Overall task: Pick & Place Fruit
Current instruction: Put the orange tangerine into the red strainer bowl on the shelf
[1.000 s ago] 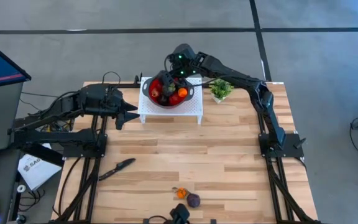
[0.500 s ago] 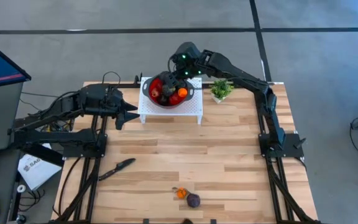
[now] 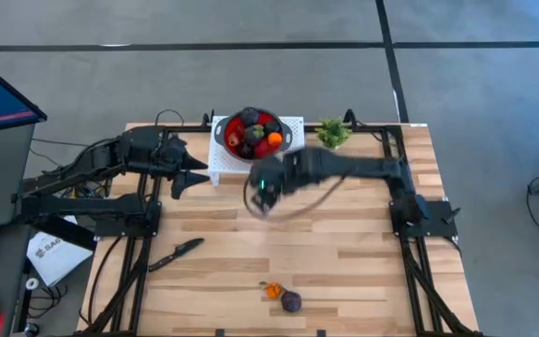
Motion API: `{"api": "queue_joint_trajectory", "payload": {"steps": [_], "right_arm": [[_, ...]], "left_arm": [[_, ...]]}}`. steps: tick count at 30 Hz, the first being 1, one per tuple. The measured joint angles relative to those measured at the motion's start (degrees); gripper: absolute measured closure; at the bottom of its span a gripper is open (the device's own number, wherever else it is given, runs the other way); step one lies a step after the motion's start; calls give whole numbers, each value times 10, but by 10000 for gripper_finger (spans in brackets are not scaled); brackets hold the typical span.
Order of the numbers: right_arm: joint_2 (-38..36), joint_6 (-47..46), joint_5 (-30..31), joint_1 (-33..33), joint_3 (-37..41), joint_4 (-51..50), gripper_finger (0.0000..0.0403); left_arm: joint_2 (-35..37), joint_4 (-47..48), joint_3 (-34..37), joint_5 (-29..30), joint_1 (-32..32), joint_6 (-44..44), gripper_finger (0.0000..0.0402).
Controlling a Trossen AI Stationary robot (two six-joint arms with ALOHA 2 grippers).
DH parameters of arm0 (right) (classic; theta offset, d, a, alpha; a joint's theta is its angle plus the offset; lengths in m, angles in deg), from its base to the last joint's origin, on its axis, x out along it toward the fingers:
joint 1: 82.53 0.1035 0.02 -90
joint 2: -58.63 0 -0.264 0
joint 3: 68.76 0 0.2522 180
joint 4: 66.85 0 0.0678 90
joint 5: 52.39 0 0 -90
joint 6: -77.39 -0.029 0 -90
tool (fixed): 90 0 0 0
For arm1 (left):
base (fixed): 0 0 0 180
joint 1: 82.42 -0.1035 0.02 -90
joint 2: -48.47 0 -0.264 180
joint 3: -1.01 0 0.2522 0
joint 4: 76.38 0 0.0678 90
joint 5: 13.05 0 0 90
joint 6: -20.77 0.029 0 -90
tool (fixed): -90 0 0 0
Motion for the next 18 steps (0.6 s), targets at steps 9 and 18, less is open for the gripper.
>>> {"api": "queue_joint_trajectory", "payload": {"steps": [9,18], "right_arm": [[74,-257,-109,166,3,35,112],[178,-495,-208,240,3,93,112]], "left_arm": [[0,2,0,-58,0,13,189],[9,20,0,-112,4,15,188]]}}
